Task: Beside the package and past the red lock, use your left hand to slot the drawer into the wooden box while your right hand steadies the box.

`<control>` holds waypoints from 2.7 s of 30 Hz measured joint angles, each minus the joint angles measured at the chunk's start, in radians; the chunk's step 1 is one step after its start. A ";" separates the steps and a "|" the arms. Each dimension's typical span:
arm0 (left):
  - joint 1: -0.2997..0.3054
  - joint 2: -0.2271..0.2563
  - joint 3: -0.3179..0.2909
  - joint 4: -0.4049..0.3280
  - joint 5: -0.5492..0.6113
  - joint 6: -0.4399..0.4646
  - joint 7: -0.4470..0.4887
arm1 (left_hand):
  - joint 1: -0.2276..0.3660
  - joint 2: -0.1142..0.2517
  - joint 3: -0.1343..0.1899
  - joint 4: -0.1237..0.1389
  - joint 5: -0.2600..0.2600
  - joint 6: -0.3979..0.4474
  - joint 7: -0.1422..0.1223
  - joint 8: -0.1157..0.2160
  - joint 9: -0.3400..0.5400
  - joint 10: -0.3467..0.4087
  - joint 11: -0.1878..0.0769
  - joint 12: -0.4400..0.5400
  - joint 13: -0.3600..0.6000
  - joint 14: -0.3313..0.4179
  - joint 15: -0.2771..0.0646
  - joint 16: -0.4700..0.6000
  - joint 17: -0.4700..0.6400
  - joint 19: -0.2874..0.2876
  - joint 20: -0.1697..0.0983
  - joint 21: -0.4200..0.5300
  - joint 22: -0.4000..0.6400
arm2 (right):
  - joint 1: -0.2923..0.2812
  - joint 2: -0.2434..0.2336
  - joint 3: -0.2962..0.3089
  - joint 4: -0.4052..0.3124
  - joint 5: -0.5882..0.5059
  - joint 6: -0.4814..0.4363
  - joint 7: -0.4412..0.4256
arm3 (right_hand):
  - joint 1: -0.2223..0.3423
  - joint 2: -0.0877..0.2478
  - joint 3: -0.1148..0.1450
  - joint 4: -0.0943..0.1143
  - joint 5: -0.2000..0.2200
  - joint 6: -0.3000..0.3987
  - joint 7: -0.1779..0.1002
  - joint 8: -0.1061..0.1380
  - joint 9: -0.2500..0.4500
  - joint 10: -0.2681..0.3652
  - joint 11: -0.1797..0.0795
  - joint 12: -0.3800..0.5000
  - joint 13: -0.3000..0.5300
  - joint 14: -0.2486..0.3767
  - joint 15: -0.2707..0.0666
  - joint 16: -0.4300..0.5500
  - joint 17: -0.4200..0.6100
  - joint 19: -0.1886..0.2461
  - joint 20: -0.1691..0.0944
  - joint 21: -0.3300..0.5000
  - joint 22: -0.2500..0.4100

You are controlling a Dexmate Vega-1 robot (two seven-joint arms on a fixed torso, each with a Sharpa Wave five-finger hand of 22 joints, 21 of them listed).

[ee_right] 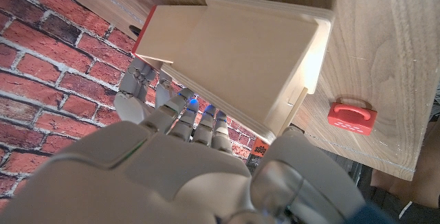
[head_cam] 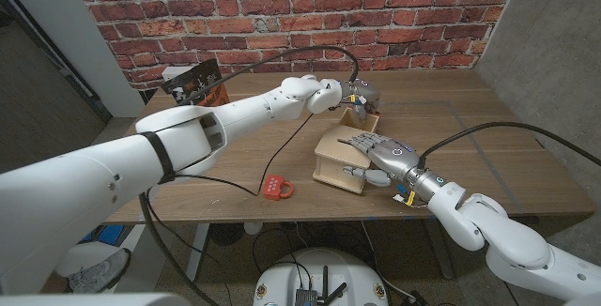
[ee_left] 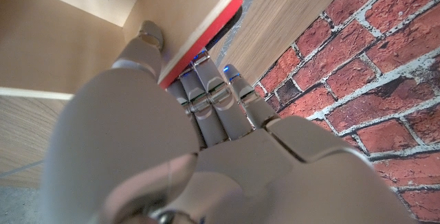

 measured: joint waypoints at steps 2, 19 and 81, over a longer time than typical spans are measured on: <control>0.000 0.000 0.000 0.000 -0.007 0.005 -0.004 | 0.000 0.000 0.000 0.000 0.000 0.001 -0.001 0.000 0.000 0.000 0.000 0.000 0.000 0.000 0.000 0.000 0.000 0.000 0.000 0.000 0.000 | 0.001 0.000 -0.002 0.000 0.000 0.000 0.000 | 0.000 0.000 0.000 0.000 0.000 0.000 0.000 0.000 0.000 0.000 0.000 0.000 0.000 0.000 0.000 0.000 0.000 0.000 0.000 0.000 0.000; -0.019 -0.026 -0.008 0.017 -0.055 0.047 -0.047 | 0.000 0.000 0.000 0.000 -0.001 0.005 -0.005 0.000 0.000 0.000 0.000 -0.001 0.001 0.000 0.000 -0.002 -0.005 0.000 0.000 0.000 0.000 | 0.001 0.012 -0.026 -0.007 -0.092 -0.026 0.017 | 0.000 0.000 0.000 0.000 0.000 0.000 0.000 0.000 0.000 -0.002 0.002 -0.003 0.000 0.000 0.000 0.000 0.000 0.001 0.000 -0.002 0.000; 0.009 0.005 -0.038 -0.062 -0.160 0.070 -0.170 | -0.001 0.001 0.000 0.000 0.004 0.017 -0.011 -0.005 0.000 0.000 -0.001 -0.001 0.001 -0.002 -0.002 0.000 -0.005 0.000 0.000 0.000 0.000 | -0.016 0.049 -0.028 -0.015 -0.163 -0.044 0.057 | 0.000 0.000 0.000 0.000 0.000 0.000 0.000 0.000 0.000 -0.007 0.007 0.000 0.000 0.000 0.000 0.000 0.000 -0.001 0.002 -0.002 0.001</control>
